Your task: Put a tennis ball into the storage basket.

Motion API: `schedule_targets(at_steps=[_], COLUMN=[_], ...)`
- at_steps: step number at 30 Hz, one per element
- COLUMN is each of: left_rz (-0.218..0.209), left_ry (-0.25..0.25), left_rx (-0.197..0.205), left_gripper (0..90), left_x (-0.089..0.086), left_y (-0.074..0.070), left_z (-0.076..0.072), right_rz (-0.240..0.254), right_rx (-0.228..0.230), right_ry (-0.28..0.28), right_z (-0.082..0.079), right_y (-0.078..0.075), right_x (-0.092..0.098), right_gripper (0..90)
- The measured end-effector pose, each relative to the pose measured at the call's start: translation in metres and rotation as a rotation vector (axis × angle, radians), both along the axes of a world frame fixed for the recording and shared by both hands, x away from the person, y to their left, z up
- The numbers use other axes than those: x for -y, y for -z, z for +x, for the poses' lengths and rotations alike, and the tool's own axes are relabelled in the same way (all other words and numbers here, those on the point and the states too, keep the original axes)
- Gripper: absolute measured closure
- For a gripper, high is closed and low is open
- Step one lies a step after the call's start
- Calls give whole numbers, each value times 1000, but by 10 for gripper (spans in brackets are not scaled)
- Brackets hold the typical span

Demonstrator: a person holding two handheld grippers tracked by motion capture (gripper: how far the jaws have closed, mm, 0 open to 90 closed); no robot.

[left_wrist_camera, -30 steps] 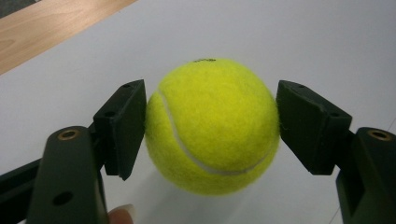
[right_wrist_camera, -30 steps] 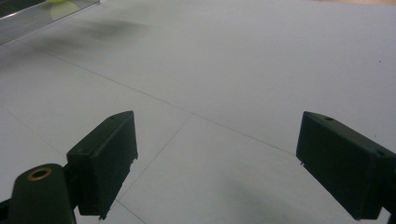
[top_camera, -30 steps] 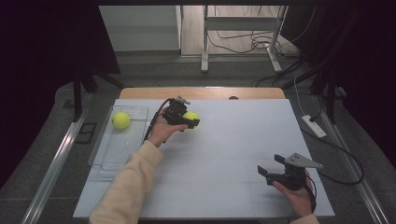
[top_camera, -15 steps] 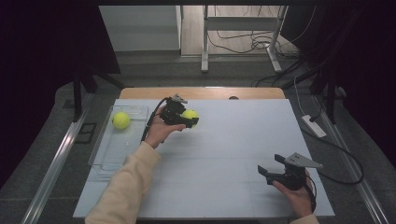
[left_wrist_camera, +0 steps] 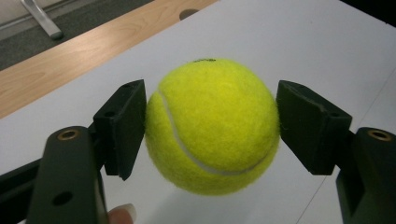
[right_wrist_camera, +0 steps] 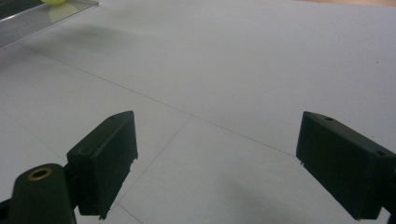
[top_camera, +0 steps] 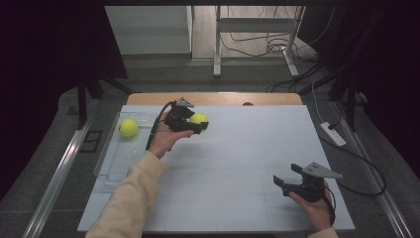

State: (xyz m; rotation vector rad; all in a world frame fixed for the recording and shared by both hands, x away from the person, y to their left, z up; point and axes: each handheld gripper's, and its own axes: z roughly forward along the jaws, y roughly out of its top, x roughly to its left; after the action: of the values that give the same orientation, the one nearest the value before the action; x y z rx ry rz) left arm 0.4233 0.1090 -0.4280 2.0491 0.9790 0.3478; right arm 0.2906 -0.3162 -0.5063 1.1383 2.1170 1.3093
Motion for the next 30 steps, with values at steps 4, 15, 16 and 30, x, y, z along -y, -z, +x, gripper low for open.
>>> schedule_targets(at_steps=[4,15,16,30], left_rz=[-7,-21,-26,-61], left_ry=[-7,-26,-30,-40], left_rx=[12,43,45,74], left_gripper=[286,286,285,285], left_x=[-4,-18,-20,-30], left_y=[-4,-16,-17,-26], left_z=[-3,-14,-15,-26], right_rz=[-1,-3,-3,-4], right_rx=[0,2,1,4], right_ry=[-1,-1,-2,-2], right_z=[0,0,0,-1], right_y=[0,0,0,0], right_x=[0,-1,-1,-1], right_gripper=[125,125,126,125])
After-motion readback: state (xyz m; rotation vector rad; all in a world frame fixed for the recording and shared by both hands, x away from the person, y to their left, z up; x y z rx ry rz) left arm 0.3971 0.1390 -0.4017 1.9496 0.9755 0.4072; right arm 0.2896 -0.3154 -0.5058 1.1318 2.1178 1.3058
